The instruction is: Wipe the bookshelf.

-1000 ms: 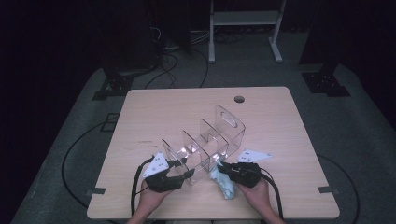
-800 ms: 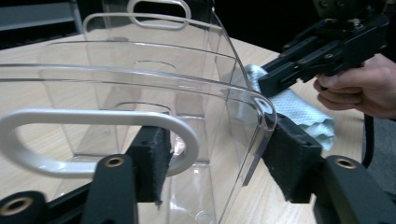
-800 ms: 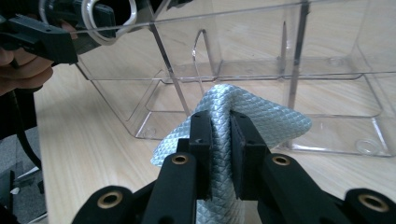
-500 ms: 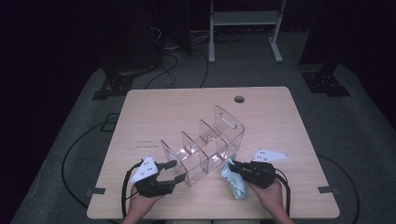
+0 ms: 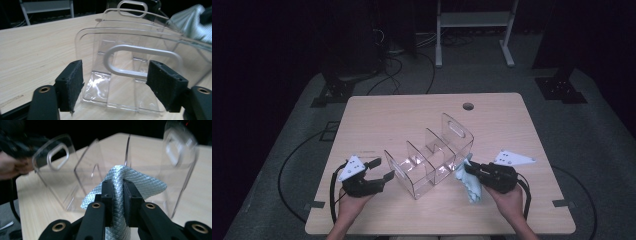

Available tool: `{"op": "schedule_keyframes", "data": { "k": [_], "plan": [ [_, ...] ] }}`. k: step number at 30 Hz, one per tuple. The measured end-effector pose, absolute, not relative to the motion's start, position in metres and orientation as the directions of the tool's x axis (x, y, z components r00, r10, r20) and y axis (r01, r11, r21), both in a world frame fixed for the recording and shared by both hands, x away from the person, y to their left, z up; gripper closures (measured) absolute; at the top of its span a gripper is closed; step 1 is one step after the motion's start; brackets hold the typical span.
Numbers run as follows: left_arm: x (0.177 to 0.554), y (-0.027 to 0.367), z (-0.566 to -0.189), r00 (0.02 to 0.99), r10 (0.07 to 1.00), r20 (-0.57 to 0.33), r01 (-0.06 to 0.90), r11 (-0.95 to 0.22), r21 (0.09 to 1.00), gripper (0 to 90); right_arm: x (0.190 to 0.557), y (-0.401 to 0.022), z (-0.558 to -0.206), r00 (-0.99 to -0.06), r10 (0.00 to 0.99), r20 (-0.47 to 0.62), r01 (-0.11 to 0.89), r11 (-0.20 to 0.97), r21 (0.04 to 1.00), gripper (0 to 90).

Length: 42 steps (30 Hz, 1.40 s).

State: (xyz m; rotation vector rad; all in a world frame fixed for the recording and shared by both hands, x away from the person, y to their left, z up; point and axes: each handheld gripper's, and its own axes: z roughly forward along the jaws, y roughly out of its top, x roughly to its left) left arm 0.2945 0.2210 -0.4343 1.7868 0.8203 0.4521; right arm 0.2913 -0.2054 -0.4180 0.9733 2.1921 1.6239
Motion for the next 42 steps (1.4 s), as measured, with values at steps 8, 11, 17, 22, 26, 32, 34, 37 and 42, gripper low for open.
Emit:
{"op": "schedule_keyframes", "data": {
  "k": [8, 11, 17, 22, 26, 32, 34, 37, 42],
  "plan": [
    [0.315, 0.215, -0.439, 0.659, 0.744, -0.109, 0.349, -0.174, 0.921, 17.1, 0.323, -0.195, -0.385, -0.762, 0.631, 0.148, 0.317, 0.163, 0.934, 79.7],
    [0.319, 0.214, -0.44, 0.665, 0.74, -0.102, 0.347, -0.186, 0.919, 23.5, 0.344, -0.185, -0.385, -0.755, 0.64, 0.141, 0.339, 0.198, 0.92, 79.5],
    [0.323, 0.216, -0.442, 0.661, 0.737, -0.141, 0.363, -0.149, 0.92, 42.2, 0.36, -0.18, -0.397, -0.748, 0.641, 0.174, 0.383, 0.201, 0.902, 79.6],
    [0.323, 0.214, -0.442, 0.654, 0.743, -0.142, 0.366, -0.147, 0.919, 44.3, 0.354, -0.178, -0.397, -0.757, 0.635, 0.155, 0.376, 0.229, 0.898, 79.7],
    [0.319, 0.21, -0.441, 0.665, 0.738, -0.118, 0.349, -0.167, 0.922, 45.2, 0.347, -0.18, -0.397, -0.759, 0.631, 0.16, 0.383, 0.234, 0.893, 79.7],
    [0.31, 0.203, -0.441, 0.691, 0.716, -0.1, 0.328, -0.187, 0.926, 45.7, 0.33, -0.189, -0.396, -0.767, 0.622, 0.158, 0.386, 0.251, 0.888, 79.7],
    [0.31, 0.2, -0.441, 0.694, 0.714, -0.093, 0.322, -0.193, 0.927, 46.0, 0.327, -0.19, -0.394, -0.763, 0.629, 0.146, 0.386, 0.262, 0.885, 79.8],
    [0.31, 0.199, -0.441, 0.693, 0.716, -0.087, 0.313, -0.189, 0.931, 46.3, 0.329, -0.19, -0.391, -0.759, 0.635, 0.143, 0.39, 0.268, 0.881, 79.8],
    [0.312, 0.198, -0.442, 0.697, 0.713, -0.081, 0.306, -0.192, 0.932, 46.9, 0.346, -0.179, -0.387, -0.757, 0.636, 0.148, 0.4, 0.272, 0.875, 79.8]
  ]
}}
